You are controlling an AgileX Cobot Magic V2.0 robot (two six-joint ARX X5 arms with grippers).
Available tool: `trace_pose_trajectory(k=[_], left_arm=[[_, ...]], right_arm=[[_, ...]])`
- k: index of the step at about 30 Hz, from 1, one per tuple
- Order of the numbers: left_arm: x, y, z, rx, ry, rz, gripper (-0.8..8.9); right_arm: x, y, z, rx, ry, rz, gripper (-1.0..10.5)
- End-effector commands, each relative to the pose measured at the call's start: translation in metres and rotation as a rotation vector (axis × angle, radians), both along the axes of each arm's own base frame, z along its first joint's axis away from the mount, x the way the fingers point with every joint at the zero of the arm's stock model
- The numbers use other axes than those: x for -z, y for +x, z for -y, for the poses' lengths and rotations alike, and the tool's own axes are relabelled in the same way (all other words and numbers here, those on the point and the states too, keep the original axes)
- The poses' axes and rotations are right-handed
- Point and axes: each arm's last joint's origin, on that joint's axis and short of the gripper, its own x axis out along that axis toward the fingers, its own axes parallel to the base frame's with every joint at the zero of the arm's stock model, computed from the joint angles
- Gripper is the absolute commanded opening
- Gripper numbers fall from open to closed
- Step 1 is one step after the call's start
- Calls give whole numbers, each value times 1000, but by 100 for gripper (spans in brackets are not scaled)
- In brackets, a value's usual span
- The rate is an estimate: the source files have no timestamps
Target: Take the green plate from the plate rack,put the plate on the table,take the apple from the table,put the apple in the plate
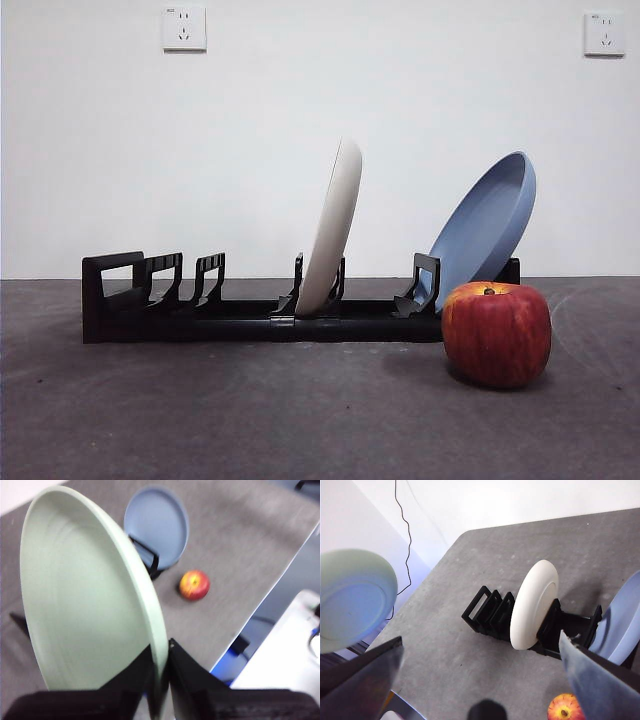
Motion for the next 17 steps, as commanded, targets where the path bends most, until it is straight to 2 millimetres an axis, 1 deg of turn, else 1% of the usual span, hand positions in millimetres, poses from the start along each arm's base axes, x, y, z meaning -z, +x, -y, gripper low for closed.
trace_pose_trajectory(k=[1, 6, 10, 14, 17], left_arm=[[25, 5, 17, -34, 62, -51, -9], [76, 6, 52, -52, 161, -54, -9], [117, 5, 84, -72, 210, 0, -9], [158, 8, 108, -104, 308, 23, -9], [190, 13, 124, -113, 393, -4, -9]], right_arm=[[-1, -1, 0, -5, 1, 1, 593], [-1, -1, 0, -5, 1, 0, 593], [-1, -1, 0, -5, 1, -1, 594], [-1, -1, 0, -5, 1, -1, 593], [0, -1, 0, -5, 1, -2, 593]])
